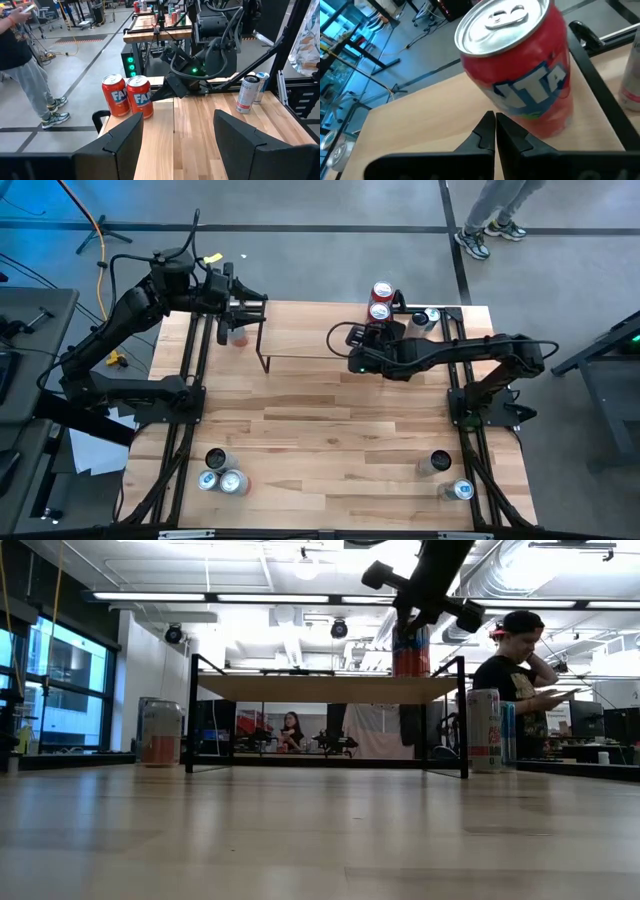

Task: Place canned beverage on shelf
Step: Put the red soda can on the shelf aligned with the red soda can, then adjust the red soda cans on the shelf, then put the bottom right white-pink soda can on the shelf

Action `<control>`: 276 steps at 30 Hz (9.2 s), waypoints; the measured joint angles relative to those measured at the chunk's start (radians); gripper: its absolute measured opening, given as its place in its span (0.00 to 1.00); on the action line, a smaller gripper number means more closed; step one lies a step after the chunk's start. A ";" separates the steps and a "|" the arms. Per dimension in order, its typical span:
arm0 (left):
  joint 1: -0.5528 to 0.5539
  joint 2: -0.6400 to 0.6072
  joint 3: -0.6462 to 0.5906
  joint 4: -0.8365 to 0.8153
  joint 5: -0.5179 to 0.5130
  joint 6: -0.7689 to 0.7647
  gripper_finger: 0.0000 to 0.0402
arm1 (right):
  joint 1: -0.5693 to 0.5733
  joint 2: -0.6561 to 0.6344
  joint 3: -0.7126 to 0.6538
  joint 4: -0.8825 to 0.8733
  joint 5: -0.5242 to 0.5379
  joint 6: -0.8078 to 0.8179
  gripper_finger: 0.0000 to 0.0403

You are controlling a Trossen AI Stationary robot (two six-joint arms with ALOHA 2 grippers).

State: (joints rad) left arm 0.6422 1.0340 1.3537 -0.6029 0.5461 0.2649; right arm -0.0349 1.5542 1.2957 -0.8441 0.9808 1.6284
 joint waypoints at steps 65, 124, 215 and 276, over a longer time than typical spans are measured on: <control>-0.003 0.000 0.000 0.095 -0.005 -0.377 0.51 | -1.066 0.503 0.761 -0.349 -1.618 -1.353 0.00; -0.003 0.000 0.000 0.077 -0.007 -0.360 0.51 | -1.104 0.238 0.760 -0.130 -1.672 -1.492 0.00; -0.597 -0.053 -0.452 0.809 -0.559 -0.368 0.51 | 0.063 -0.519 -0.166 0.794 -0.904 -1.293 0.93; -0.463 -0.047 -0.453 0.763 -0.467 -0.472 0.51 | 0.687 -0.310 -0.393 -0.134 -1.335 0.457 0.62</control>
State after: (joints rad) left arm 0.1791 0.9874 0.9005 0.1596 0.0792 -0.2066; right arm 0.6525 1.2442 0.9029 -0.9783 -0.3537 2.0857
